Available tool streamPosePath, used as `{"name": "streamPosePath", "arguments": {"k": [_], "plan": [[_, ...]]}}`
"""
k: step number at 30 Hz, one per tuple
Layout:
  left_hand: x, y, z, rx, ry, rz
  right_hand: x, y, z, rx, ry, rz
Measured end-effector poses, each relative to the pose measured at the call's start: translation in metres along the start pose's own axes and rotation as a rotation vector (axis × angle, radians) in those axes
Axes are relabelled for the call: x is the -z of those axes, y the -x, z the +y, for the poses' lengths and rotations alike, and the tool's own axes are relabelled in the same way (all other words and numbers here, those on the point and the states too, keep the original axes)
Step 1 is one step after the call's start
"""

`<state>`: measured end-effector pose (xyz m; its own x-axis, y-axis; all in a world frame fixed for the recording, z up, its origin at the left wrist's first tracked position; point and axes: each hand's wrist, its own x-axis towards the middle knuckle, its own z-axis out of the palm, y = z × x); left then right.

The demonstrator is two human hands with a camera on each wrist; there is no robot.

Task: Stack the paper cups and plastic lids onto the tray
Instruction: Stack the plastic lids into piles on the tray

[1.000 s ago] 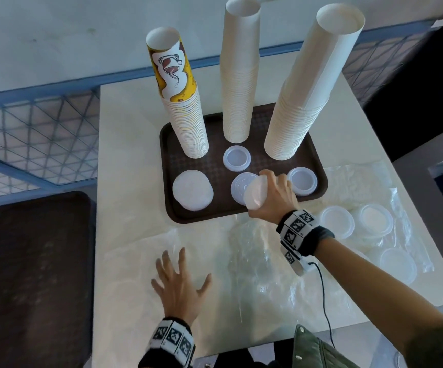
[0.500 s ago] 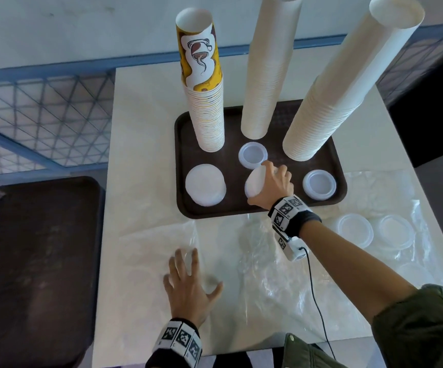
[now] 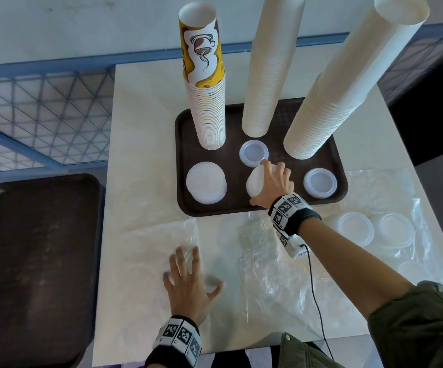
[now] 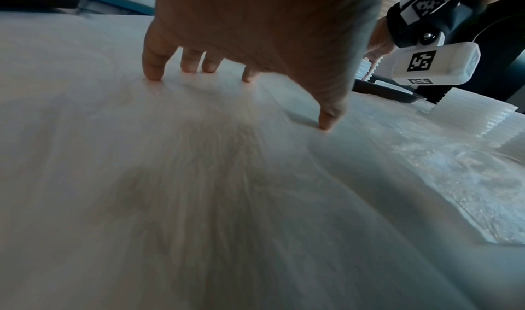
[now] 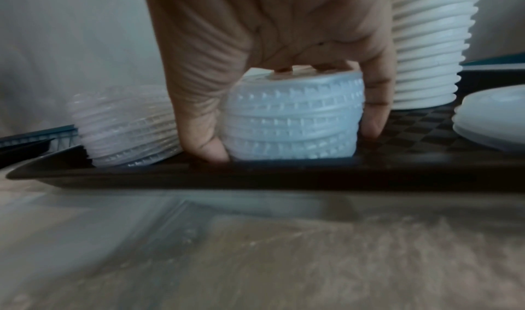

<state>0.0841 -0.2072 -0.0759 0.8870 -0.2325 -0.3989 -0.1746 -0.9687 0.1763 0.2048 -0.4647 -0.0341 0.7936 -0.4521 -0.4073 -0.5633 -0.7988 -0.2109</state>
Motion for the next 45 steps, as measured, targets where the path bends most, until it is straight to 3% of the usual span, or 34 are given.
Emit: {"name": "streamPosePath", "arguments": {"k": [11,17,26,37,45], "plan": [[-0.003,-0.001,0.0,-0.025,-0.024,0.047,-0.002,-0.004,0.0,-0.025,-0.071,0.023],[-0.007,-0.002,-0.002,-0.026,-0.02,0.059,-0.004,-0.003,-0.005,-0.025,0.031,0.023],[-0.007,-0.002,-0.003,-0.033,-0.033,0.079,-0.006,-0.005,0.001,0.0,0.001,0.038],[-0.006,-0.001,-0.001,-0.038,-0.045,0.067,0.0,0.034,0.015,0.195,-0.057,0.219],[-0.006,-0.003,-0.002,-0.038,-0.025,0.067,-0.027,0.048,0.023,0.306,0.024,0.137]]}}
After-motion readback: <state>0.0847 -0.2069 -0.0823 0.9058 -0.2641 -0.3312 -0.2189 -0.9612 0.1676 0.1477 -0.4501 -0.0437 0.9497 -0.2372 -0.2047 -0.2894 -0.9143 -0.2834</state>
